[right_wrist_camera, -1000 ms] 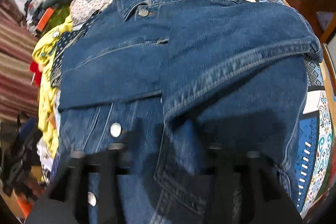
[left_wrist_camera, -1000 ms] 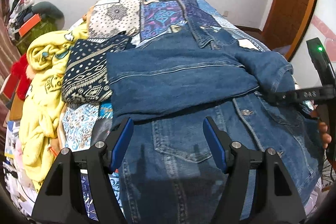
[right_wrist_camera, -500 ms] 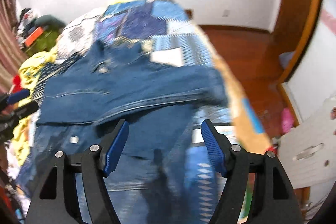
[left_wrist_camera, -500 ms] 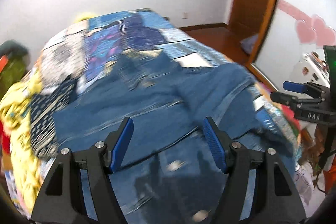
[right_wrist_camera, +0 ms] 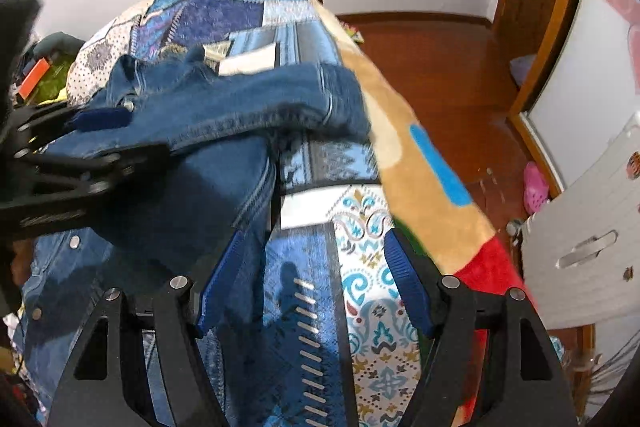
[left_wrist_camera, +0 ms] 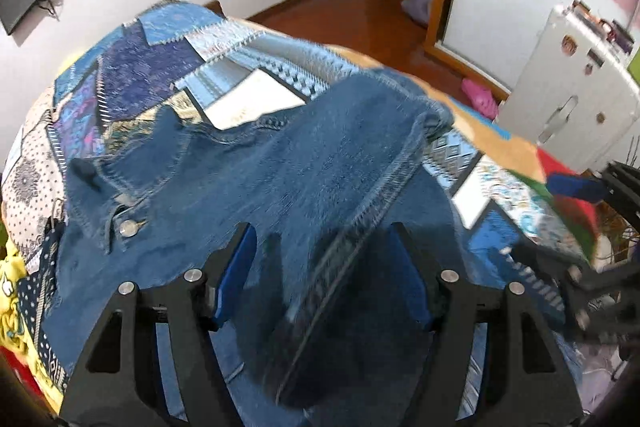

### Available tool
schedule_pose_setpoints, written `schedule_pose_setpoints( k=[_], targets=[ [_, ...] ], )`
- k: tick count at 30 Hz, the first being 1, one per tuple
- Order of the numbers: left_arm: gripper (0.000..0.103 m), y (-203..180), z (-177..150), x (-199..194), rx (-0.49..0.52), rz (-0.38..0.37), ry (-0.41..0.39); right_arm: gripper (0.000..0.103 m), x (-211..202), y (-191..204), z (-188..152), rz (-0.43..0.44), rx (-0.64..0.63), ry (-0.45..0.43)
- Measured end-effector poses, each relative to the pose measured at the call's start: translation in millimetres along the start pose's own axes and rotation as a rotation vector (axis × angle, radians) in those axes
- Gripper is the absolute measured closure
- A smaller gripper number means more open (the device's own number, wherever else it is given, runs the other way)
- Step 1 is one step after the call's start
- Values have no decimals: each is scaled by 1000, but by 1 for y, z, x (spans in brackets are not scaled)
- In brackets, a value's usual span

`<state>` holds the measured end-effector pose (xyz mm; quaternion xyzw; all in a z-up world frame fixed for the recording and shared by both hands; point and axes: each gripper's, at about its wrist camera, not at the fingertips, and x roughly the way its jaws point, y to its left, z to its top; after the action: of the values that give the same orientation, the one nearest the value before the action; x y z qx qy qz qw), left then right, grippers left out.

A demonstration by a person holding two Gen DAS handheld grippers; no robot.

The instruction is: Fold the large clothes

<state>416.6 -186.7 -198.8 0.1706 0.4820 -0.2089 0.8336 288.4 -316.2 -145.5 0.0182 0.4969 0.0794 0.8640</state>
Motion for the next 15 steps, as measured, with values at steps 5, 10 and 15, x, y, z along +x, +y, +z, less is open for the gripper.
schedule_pose_setpoints(
  k=[5,10,15],
  targets=[
    [58,4,9,22,-59,-80,8,34,13,5,-3,61,-10,36],
    [89,-2,18,22,-50,-65,-40,34,26,20,-8,37,-56,63],
    [97,21,24,-11,-137,-70,-119,34,28,18,-13,31,-59,68]
  ],
)
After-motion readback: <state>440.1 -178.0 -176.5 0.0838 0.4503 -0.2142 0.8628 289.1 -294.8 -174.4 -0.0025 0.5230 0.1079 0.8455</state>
